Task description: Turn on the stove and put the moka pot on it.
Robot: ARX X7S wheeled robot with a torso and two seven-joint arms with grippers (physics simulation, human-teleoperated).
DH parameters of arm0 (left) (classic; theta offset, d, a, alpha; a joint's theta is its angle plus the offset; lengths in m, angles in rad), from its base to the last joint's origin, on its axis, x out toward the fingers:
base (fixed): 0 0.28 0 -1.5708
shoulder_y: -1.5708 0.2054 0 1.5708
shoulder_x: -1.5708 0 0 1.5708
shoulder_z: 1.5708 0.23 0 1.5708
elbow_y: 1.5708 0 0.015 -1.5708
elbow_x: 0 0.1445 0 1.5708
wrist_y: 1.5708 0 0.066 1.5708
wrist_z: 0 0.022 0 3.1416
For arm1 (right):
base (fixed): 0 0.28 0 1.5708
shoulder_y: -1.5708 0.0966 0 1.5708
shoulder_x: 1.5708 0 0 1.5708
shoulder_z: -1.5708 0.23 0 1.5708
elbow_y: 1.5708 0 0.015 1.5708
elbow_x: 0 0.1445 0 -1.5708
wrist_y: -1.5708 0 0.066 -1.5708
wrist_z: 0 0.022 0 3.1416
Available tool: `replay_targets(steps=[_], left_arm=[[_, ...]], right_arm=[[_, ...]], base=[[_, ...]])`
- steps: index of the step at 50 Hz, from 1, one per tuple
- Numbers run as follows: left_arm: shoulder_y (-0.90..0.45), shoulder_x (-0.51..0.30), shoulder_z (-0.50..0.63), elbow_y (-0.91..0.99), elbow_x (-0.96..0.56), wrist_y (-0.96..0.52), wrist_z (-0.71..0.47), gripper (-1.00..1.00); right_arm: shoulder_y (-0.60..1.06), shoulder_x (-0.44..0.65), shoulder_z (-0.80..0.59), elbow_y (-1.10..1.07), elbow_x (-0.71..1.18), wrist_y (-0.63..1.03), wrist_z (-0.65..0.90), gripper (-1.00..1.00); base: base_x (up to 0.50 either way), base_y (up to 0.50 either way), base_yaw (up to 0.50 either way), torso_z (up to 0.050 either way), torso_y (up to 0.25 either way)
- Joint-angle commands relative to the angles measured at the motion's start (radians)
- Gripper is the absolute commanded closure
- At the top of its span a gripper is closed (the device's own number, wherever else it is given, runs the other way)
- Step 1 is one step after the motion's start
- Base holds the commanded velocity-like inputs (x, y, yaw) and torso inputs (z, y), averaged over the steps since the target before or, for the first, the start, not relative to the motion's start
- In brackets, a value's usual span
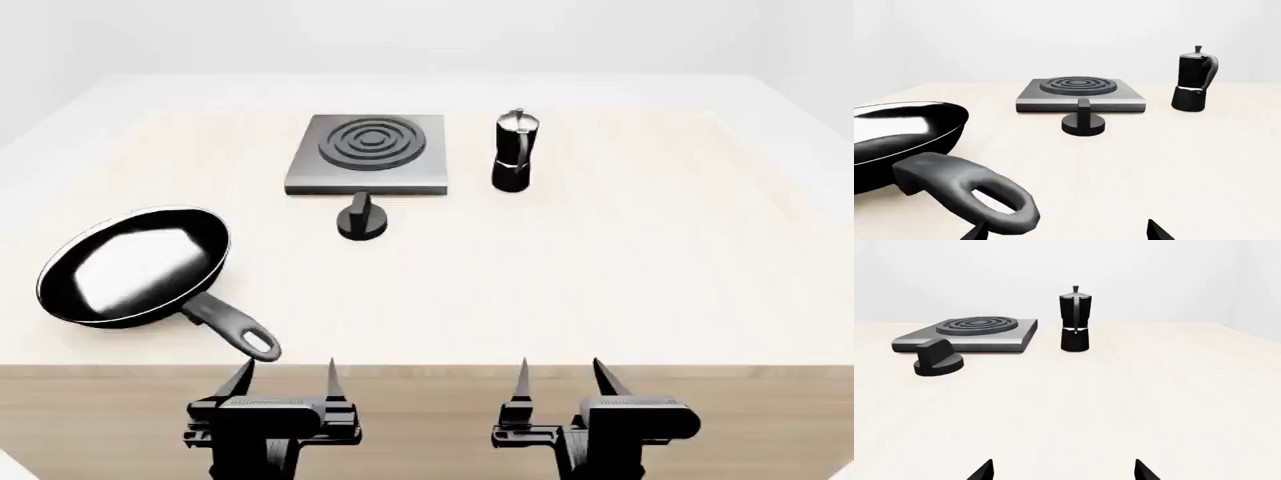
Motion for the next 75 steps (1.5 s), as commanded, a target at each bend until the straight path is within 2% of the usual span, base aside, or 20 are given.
replay_targets(steps=[1, 3, 4, 15, 19, 28, 35, 43, 45, 46, 48, 51, 53, 54, 56, 58, 61, 64, 67, 75], left_arm=[[-0.007, -0.014, 0.016, -0.019, -0.014, 0.013, -0.016, -1.0], [-0.008, -0.035, 0.057, -0.039, 0.02, 0.059, -0.017, -1.0], [-0.008, -0.031, 0.059, -0.041, 0.052, 0.05, -0.057, -1.0], [0.007, -0.062, 0.059, 0.042, -0.077, -0.016, -0.027, -1.0], [0.02, -0.091, 0.039, 0.216, -0.05, -0.102, -0.073, -1.0], [0.023, -0.178, -0.007, 0.625, -0.032, -0.274, -0.088, -1.0], [0.028, -0.219, -0.049, 0.857, -0.027, -0.374, -0.092, -1.0], [0.023, -0.273, -0.105, 1.046, -0.062, -0.477, -0.095, -1.0], [0.032, -0.338, -0.086, 1.047, -0.096, -0.455, -0.156, -1.0], [0.037, -0.397, -0.066, 1.047, -0.129, -0.445, -0.219, -1.0], [0.049, -0.585, 0.0, 1.047, -0.243, -0.396, -0.424, -1.0], [-0.006, -0.881, 0.172, 1.047, -0.372, -0.318, -0.743, -1.0], [-0.066, -1.018, 0.283, 1.047, -0.428, -0.249, -0.891, -1.0], [-0.076, -1.054, 0.326, 1.047, -0.421, -0.213, -0.93, -1.0], [-0.114, -1.086, 0.382, 1.046, -0.419, -0.206, -0.964, -1.0], [-0.118, -1.101, 0.412, 1.045, -0.402, -0.185, -0.972, -1.0], [-0.114, -1.11, 0.425, 1.04, -0.398, -0.162, -0.982, -1.0], [-0.121, -1.117, 0.428, 1.038, -0.405, -0.161, -0.987, -1.0], [-0.131, -1.125, 0.431, 1.04, -0.415, -0.159, -0.994, -1.0], [-0.156, -1.138, 0.472, 1.044, -0.411, -0.155, -1.013, -1.0]], right_arm=[[0.007, 0.023, -0.027, 0.017, 0.023, -0.01, 0.018, -1.0], [0.008, 0.032, -0.037, -0.002, 0.015, 0.029, 0.043, -1.0], [0.009, 0.036, -0.041, 0.002, 0.014, 0.028, 0.046, -1.0], [0.02, 0.063, -0.069, -0.05, 0.017, 0.025, 0.074, -1.0], [0.047, 0.075, -0.069, -0.193, 0.027, 0.102, 0.079, -1.0], [0.143, 0.114, -0.03, -0.52, 0.068, 0.337, 0.093, -1.0], [0.237, 0.143, 0.035, -0.693, 0.129, 0.481, 0.104, -1.0], [0.283, 0.181, 0.118, -0.785, 0.199, 0.55, 0.095, -1.0], [0.282, 0.188, 0.146, -0.809, 0.221, 0.552, 0.092, -1.0], [0.28, 0.192, 0.156, -0.815, 0.226, 0.548, 0.092, -1.0], [0.277, 0.199, 0.176, -0.818, 0.242, 0.541, 0.086, -1.0], [0.269, 0.203, 0.18, -0.811, 0.247, 0.526, 0.084, -1.0], [0.244, 0.198, 0.176, -0.785, 0.235, 0.472, 0.077, -1.0], [0.267, 0.207, 0.179, -0.817, 0.248, 0.525, 0.087, -1.0], [0.241, 0.203, 0.171, -0.795, 0.235, 0.47, 0.078, -1.0], [0.256, 0.211, 0.176, -0.824, 0.249, 0.508, 0.087, -1.0], [0.23, 0.207, 0.167, -0.797, 0.235, 0.453, 0.081, -1.0], [0.255, 0.218, 0.172, -0.835, 0.257, 0.516, 0.096, -1.0], [0.228, 0.212, 0.16, -0.807, 0.242, 0.457, 0.09, -1.0], [0.216, 0.221, 0.165, -0.814, 0.258, 0.447, 0.096, -1.0]], base=[[0.0, 0.0, 0.0, 0.0, 0.0], [0.0, 0.0, 0.0, 0.0, 0.0], [0.0, 0.0, 0.0, 0.0, 0.0], [0.0, 0.0, 0.0, 0.0, 0.0], [0.0, 0.0, 0.0, 0.0, 0.0], [0.0, 0.0, 0.0, 0.0, 0.0], [0.0, 0.0, 0.0, 0.0, 0.0], [0.0, 0.0, 0.0, 0.0, 0.0], [0.0, 0.0, 0.0, 0.0, 0.0], [0.0, 0.0, 0.0, 0.0, 0.0], [0.0, 0.0, 0.0, 0.0, 0.0], [0.0, 0.0, 0.0, 0.0, 0.0], [0.0, 0.0, 0.0, 0.0, 0.0], [0.0, 0.0, 0.0, 0.0, 0.0], [0.0, 0.0, 0.0, 0.0, 0.0], [0.0, 0.0, 0.0, 0.041, 0.011], [0.0, 0.0, 0.0, 0.05, 0.03], [0.0, 0.0, 0.0, 0.05, 0.031], [0.0, 0.0, 0.0, 0.05, 0.031], [0.0, 0.0, 0.0, 0.05, 0.029]])
